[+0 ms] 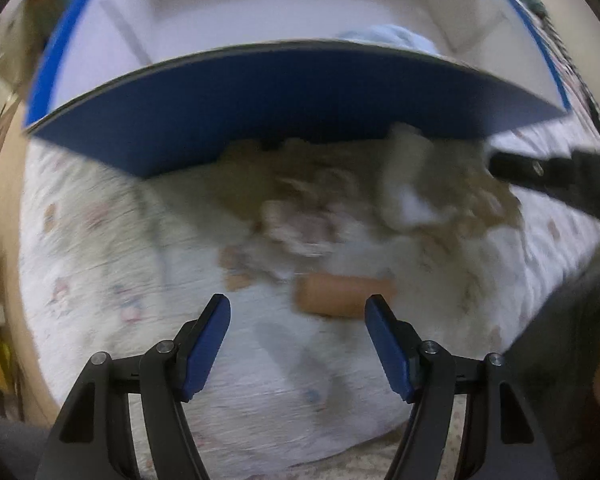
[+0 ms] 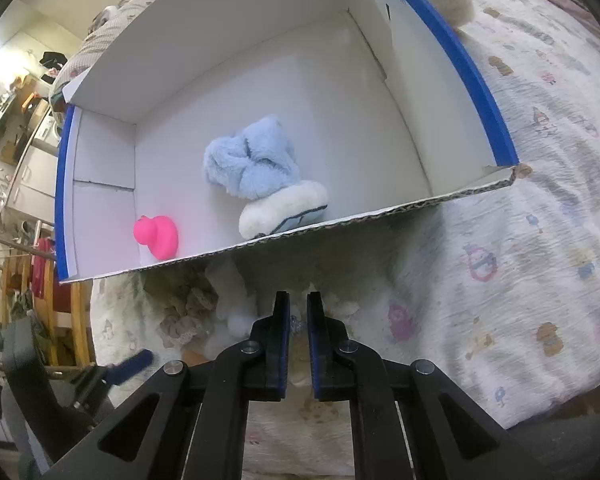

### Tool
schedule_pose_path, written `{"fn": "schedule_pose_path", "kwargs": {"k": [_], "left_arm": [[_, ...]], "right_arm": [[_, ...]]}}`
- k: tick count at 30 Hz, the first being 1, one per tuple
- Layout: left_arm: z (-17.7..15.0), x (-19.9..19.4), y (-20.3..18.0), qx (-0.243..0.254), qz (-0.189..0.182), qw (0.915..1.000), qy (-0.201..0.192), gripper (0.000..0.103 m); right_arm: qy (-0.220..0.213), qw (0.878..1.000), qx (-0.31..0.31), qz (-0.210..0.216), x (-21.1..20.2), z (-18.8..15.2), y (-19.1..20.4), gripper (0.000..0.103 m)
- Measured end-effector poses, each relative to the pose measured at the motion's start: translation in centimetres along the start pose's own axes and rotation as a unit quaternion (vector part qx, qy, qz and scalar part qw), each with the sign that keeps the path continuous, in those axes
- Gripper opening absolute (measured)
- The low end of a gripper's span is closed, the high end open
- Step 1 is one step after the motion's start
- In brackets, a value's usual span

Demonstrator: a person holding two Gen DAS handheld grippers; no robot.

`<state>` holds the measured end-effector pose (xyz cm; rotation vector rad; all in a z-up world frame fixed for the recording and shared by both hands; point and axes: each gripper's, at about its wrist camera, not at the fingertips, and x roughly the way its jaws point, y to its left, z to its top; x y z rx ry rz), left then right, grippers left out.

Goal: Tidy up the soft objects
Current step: 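Move both tools back to the items and grasp the tan foam tube with the left tool, then carry the tan tube with the left tool while the right tool carries the cream scrunchie into the box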

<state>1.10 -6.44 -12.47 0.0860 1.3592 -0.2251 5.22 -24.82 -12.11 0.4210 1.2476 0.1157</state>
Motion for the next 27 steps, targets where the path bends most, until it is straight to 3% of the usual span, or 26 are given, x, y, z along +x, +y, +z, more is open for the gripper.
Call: {"fn": "schedule_pose_path", "kwargs": {"k": [6, 11, 12, 20, 27], "left_arm": [[0.1, 1.3, -3.3, 0.055, -0.005, 0.9985, -0.003, 0.065], [0.6, 3.2, -3.7, 0.061, 0.012, 0.9979, 0.017, 0.032], [0.7, 3.2, -3.6, 0.057, 0.006, 0.9982, 0.016, 0.010], [-0.1, 1.3, -0.7, 0.025, -0.036, 0.9990, 0.012, 0.007], [-1.5, -0.4, 3.8, -0.027, -0.016, 0.9995, -0.005, 0.007]], "right_arm": [[-0.005, 1.000, 0.006, 0.000, -0.2, 0.1, -0.4, 0.010], [-0.006, 1.000, 0.009, -0.001, -0.2, 0.0, -0.6, 0.010], [-0.006, 1.000, 0.008, -0.001, -0.2, 0.0, -0.5, 0.010], [-0.001, 1.000, -0.003, 0.002, -0.2, 0.0, -0.3, 0.010], [-0.006, 1.000, -0.004, 0.010, -0.8, -0.4, -0.2, 0.010]]}}
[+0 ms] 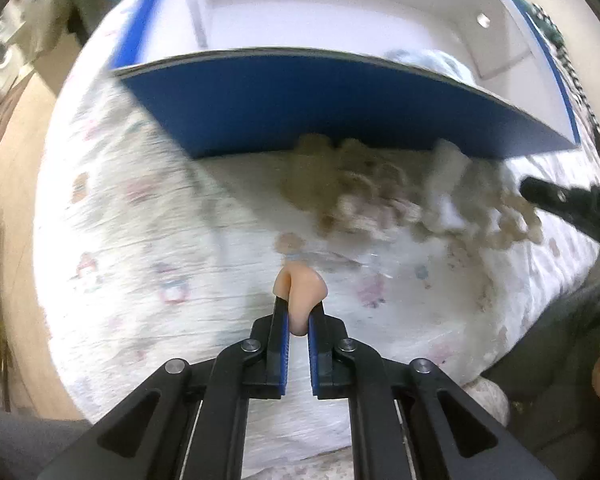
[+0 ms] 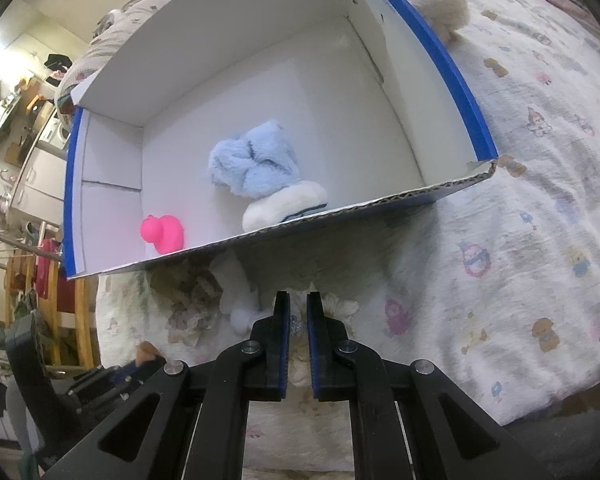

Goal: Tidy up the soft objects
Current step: 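Carry the tan tube with the left tool while the right tool carries the cream scrunchie into the box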

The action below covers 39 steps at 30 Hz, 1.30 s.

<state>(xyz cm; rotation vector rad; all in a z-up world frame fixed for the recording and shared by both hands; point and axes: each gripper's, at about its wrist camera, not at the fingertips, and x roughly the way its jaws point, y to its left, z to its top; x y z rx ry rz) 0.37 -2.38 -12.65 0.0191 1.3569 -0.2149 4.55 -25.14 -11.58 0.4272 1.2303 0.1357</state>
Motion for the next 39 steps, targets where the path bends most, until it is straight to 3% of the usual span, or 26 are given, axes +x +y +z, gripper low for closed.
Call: {"fn": "schedule_pose_path", "kwargs": {"k": [8, 13, 18, 26, 32, 39], "left_arm": [[-0.2, -2.5, 2.7, -0.039, 0.026, 0.9985, -0.030, 0.007], [-0.1, -6.3, 3.3, -0.041, 0.063, 0.9926, -0.095, 0.007], [0.7, -10.3, 3.3, -0.052, 0.058, 0.9858, -0.149, 0.007], [4.7, -13.5, 1.1, -0.046, 0.045, 0.9797, -0.190, 0.008], [8.6, -13.7, 0.8, -0.039, 0.048, 0.9798, -0.190, 0.008], [12.1, -10.9, 0.1, -0.022, 0.060, 0.9814, -0.181, 0.008]], "right_arm": [[-0.019, 0.999, -0.024, 0.013, -2.2, -0.7, 1.9, 0.010], [-0.042, 0.997, -0.043, 0.040, -5.4, -0.4, 3.5, 0.010], [-0.063, 0.994, -0.065, 0.055, -8.0, 0.3, 5.3, 0.010], [-0.100, 0.987, -0.102, 0.078, -10.1, 2.9, 7.7, 0.010], [-0.124, 0.981, -0.106, 0.105, -9.7, 5.3, 8.3, 0.010], [-0.115, 0.984, -0.107, 0.088, -5.8, 6.7, 8.0, 0.010]]}}
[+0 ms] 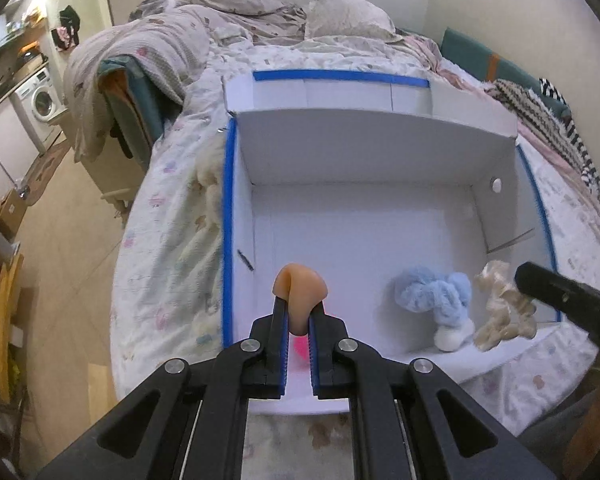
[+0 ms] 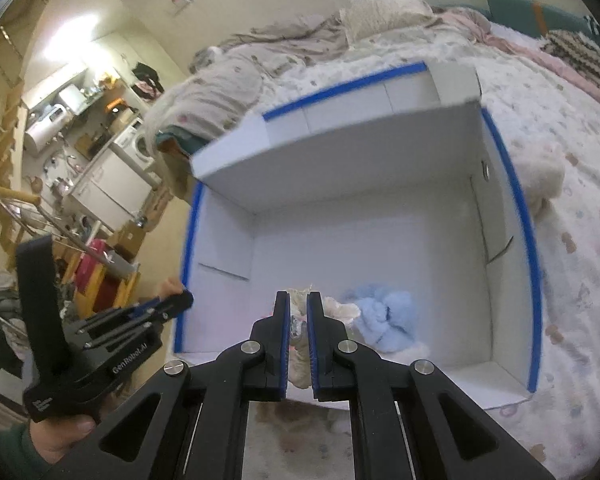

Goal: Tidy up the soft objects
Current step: 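Carry the tan tube with the left tool while the right tool carries the cream scrunchie into the box, then open the left tool to drop the tube while the right tool releases the scrunchie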

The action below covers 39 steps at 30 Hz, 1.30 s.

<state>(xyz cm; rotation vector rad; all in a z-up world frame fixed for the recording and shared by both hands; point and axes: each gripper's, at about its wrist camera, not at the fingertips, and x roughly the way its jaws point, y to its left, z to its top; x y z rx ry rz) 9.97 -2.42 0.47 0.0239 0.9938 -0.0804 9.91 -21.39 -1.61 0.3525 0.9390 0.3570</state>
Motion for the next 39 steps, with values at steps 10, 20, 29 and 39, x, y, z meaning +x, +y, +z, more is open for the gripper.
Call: {"fn": "schedule_pose_path", "kwargs": {"k": [10, 20, 29, 39], "left_arm": [[-0.9, 5.8, -0.9, 0.002, -0.009, 0.9993, 0.037, 0.008], [-1.4, 8.0, -1.1, 0.004, -0.010, 0.9980, 0.062, 0.008], [-1.5, 8.7, -1.8, 0.008, -0.020, 0.9971, 0.073, 0.009], [-1.4, 8.4, -1.5, -0.010, -0.033, 0.9970, 0.070, 0.040]], "right_arm": [[0.053, 0.998, -0.002, -0.018, 5.5, -0.7, -1.1, 0.010], [0.085, 0.996, 0.013, -0.020, 7.7, -0.8, -2.3, 0.010], [0.089, 0.996, 0.022, -0.022, 8.0, -0.6, -2.6, 0.010], [0.062, 0.997, 0.039, -0.003, 6.8, -0.6, -3.2, 0.053]]}}
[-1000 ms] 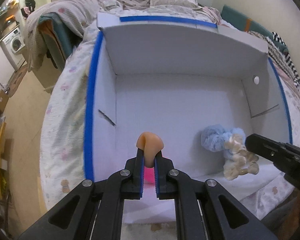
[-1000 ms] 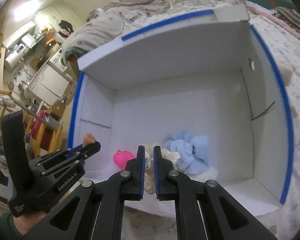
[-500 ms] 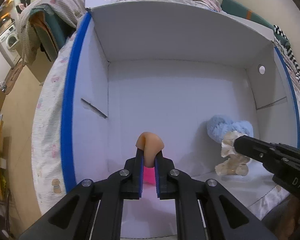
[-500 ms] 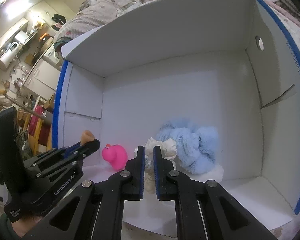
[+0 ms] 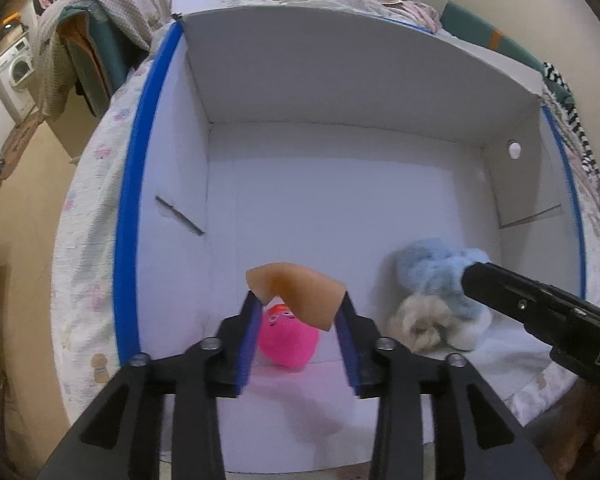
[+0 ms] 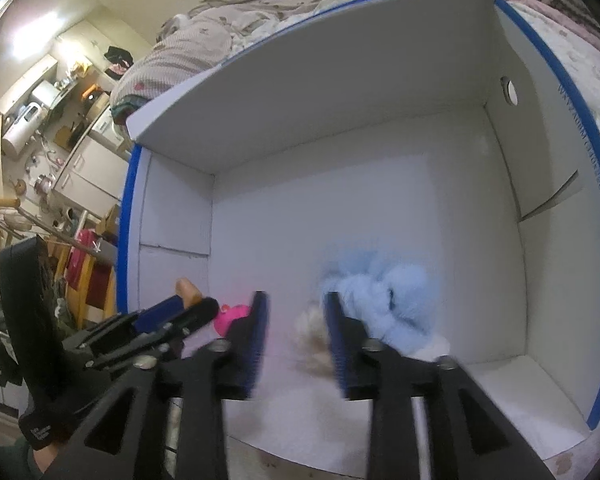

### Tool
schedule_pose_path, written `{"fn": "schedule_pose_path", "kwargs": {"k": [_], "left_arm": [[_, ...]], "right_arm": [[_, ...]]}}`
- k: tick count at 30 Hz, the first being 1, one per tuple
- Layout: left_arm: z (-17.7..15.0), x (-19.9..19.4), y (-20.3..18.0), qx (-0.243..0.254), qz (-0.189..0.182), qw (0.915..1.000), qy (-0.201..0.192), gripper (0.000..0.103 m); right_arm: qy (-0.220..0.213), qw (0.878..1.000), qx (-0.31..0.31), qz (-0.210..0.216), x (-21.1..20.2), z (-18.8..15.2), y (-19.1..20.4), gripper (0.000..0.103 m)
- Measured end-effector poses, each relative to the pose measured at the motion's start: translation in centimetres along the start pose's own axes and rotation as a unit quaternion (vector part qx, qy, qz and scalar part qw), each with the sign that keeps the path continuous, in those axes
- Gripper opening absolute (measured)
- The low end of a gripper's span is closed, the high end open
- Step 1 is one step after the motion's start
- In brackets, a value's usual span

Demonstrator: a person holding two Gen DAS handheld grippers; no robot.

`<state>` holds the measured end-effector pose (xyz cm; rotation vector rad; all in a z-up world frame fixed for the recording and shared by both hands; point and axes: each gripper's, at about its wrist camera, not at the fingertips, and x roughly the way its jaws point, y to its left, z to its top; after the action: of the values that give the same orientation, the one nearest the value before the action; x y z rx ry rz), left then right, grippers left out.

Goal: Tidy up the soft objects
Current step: 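Open the left tool to drop the tube while the right tool releases the scrunchie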

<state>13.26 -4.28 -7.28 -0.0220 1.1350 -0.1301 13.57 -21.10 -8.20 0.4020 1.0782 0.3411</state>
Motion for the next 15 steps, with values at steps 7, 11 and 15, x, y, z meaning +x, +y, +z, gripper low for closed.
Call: {"fn": "schedule_pose_path", "kwargs": {"k": [7, 11, 15], "left_arm": [[-0.1, -0.6, -0.7, 0.012, -0.018, 0.9997, -0.006, 0.053], [-0.2, -0.5, -1.1, 0.020, -0.015, 0.9997, -0.004, 0.055], [-0.3, -0.6, -1.2, 0.020, -0.016, 0.9997, -0.006, 0.055]], "right_arm": [[-0.016, 1.000, 0.025, -0.006, -0.6, 0.3, -0.7, 0.075], [-0.010, 0.999, 0.036, -0.008, -0.3, 0.3, -1.1, 0.075], [-0.010, 0.999, 0.032, -0.010, -0.1, 0.6, -0.8, 0.075]]}}
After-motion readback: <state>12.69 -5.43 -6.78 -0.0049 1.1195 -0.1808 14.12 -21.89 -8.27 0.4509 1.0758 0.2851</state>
